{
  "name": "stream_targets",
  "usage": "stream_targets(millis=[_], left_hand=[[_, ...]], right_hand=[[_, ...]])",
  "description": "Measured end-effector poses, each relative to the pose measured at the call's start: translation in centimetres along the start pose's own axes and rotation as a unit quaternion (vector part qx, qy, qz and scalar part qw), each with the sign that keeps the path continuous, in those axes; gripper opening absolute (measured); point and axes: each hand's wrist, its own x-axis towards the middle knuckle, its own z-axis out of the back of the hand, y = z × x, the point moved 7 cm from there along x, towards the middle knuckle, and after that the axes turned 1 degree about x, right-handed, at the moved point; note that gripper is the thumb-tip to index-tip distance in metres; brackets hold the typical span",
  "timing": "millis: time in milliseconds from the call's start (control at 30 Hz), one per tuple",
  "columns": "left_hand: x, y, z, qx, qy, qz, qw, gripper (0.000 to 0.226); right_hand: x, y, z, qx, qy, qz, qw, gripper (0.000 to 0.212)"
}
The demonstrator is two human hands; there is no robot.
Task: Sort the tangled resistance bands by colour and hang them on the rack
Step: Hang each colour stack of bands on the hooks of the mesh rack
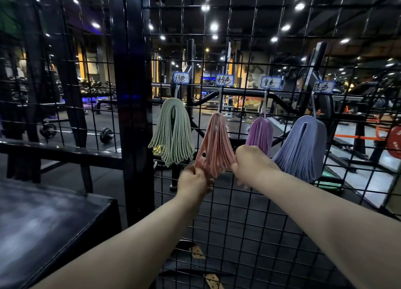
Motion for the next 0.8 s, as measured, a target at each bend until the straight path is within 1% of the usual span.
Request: stream_targets(millis=[100, 200, 300, 367, 400, 467, 600, 700, 800], left_hand=[[-0.2, 0.1, -0.1, 0.003, 0.019, 0.01, 1.0, 0.014], [-0.4, -0.1, -0.2, 0.029, 0.035, 0.003, 0.999, 0.014], [-0.3, -0.2, -0.3, 0.083, 0.032, -0.018, 0.996, 0.004], [-0.2, -0.4, -0.3, 0.116, 0.024, -0.027, 0.993, 0.005], [-0.1, -0.5, -0.3, 0.127, 0.021, -0.029, 0.991, 0.007], [-0.1, -0.8, -0.3, 0.134, 0.016, -0.027, 0.991, 0.008], [0.0, -1.1, -0.4, 0.142, 0.017, -0.023, 0.989, 0.02], [-0.1, -1.2, -0.6, 0.16, 0.021, -0.029, 0.987, 0.026], [-0.4, -1.2, -0.5, 0.204, 0.019, -0.037, 0.978, 0.028]], right_hand=[[-0.3, 0.1, 0.3, 0.039, 0.013, -0.012, 0.999, 0.023], [-0.7, 0.9, 0.6, 0.083, 0.013, -0.018, 0.996, 0.034], [-0.7, 1.9, 0.9, 0.064, -0.003, -0.005, 0.998, 0.044], [-0.4, 2.2, 0.9, 0.05, -0.007, -0.002, 0.999, 0.041], [-0.1, 2.2, 0.9, 0.043, -0.009, 0.0, 0.999, 0.036], [0.5, 2.1, 0.8, 0.022, -0.02, -0.001, 1.0, 0.024], [1.1, 1.8, 0.8, -0.039, -0.044, -0.001, 0.998, 0.012], [1.3, 1.6, 0.8, -0.046, -0.041, 0.003, 0.998, 0.016], [1.4, 1.6, 0.9, -0.035, -0.039, 0.01, 0.999, 0.021]])
